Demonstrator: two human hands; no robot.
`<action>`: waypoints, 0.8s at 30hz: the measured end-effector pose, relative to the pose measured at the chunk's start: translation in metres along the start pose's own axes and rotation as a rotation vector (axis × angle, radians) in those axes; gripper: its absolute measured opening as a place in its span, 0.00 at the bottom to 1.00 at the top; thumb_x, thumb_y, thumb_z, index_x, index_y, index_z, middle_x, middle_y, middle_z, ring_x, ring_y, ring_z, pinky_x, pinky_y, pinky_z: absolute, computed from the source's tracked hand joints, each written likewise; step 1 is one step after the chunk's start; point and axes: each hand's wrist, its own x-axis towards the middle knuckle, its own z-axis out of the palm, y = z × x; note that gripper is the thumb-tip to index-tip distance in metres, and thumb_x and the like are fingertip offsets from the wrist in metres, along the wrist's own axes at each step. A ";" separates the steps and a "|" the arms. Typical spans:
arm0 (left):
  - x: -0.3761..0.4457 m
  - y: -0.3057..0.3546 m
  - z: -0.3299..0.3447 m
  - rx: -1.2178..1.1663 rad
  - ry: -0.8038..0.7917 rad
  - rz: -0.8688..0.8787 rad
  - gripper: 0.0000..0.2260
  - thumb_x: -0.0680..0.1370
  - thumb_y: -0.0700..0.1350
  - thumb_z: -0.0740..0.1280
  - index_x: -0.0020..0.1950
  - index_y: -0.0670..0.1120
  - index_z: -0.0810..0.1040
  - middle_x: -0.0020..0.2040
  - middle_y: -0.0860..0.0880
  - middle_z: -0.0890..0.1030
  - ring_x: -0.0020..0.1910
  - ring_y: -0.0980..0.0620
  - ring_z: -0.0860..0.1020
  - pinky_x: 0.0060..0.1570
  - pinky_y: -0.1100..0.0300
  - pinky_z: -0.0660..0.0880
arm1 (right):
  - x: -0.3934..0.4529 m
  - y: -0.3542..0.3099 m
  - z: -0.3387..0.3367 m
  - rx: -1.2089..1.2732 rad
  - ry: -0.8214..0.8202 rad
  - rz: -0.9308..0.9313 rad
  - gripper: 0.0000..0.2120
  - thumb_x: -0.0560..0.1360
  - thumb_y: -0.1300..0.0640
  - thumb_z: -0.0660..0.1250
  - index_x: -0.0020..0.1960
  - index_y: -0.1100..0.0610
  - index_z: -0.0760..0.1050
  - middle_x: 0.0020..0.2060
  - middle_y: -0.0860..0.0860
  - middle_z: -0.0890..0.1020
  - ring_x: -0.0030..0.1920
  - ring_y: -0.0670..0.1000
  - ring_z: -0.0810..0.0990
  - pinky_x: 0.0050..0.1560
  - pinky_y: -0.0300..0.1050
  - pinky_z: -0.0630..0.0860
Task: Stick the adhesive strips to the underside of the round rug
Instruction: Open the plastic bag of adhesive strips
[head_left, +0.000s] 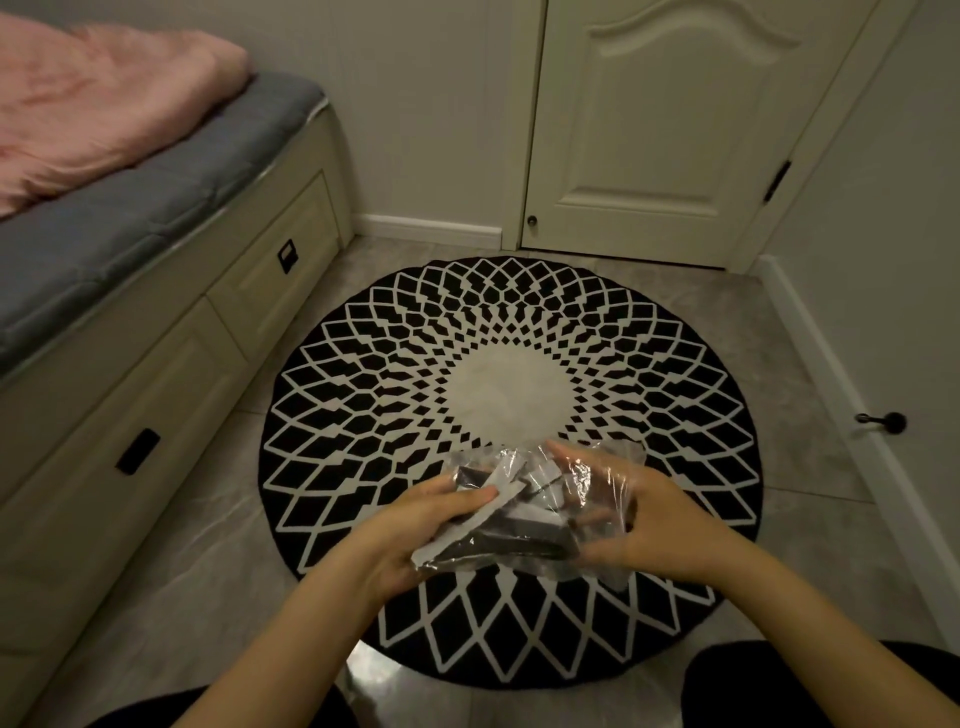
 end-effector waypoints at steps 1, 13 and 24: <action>0.000 0.000 0.001 0.014 -0.001 -0.003 0.17 0.73 0.40 0.68 0.61 0.43 0.75 0.51 0.39 0.83 0.43 0.45 0.83 0.41 0.56 0.80 | 0.000 0.000 0.002 -0.015 0.015 -0.024 0.39 0.64 0.53 0.77 0.65 0.32 0.61 0.61 0.37 0.73 0.57 0.34 0.75 0.54 0.33 0.75; -0.002 0.000 -0.002 -0.042 -0.102 -0.124 0.14 0.71 0.40 0.70 0.55 0.40 0.79 0.49 0.39 0.83 0.43 0.45 0.81 0.47 0.56 0.79 | -0.002 0.009 0.001 -0.097 0.207 -0.440 0.18 0.67 0.51 0.74 0.55 0.55 0.79 0.53 0.47 0.83 0.53 0.43 0.81 0.51 0.38 0.79; -0.001 -0.003 -0.001 -0.123 -0.076 -0.113 0.17 0.71 0.40 0.69 0.59 0.39 0.77 0.49 0.38 0.82 0.42 0.46 0.82 0.39 0.58 0.81 | 0.002 0.008 0.007 -0.168 0.201 -0.412 0.18 0.67 0.55 0.74 0.56 0.44 0.77 0.53 0.36 0.79 0.53 0.41 0.80 0.50 0.34 0.77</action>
